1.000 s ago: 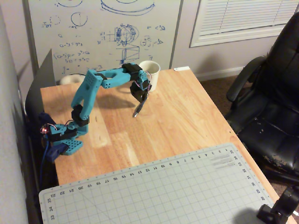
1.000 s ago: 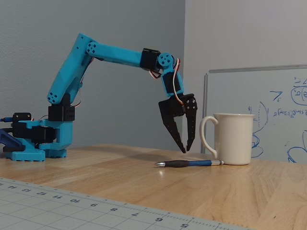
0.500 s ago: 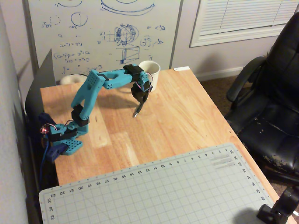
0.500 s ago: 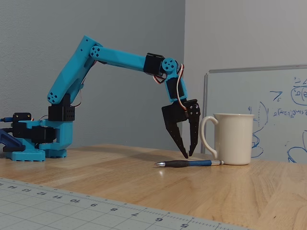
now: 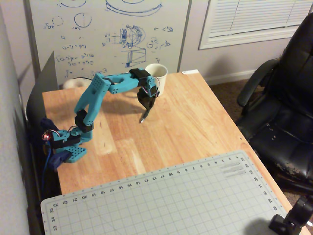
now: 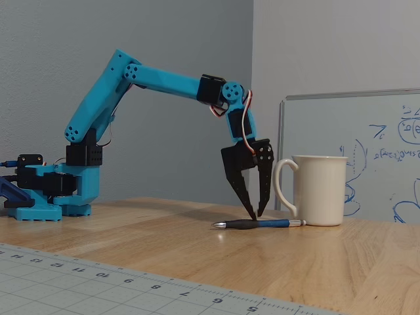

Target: Touch the pen.

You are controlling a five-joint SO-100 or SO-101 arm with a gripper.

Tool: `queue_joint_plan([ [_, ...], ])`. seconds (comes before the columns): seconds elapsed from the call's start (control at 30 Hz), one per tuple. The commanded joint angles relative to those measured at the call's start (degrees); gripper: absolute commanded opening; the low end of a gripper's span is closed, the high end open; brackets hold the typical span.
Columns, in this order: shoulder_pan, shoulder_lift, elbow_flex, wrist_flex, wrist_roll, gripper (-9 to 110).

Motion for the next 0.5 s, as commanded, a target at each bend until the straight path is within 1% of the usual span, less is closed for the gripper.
queue_joint_plan([
  [0.0,-0.3,1.6,-4.2,0.1,0.3,1],
  [0.47,-0.3,1.5,-4.6,0.1,-0.4,1],
])
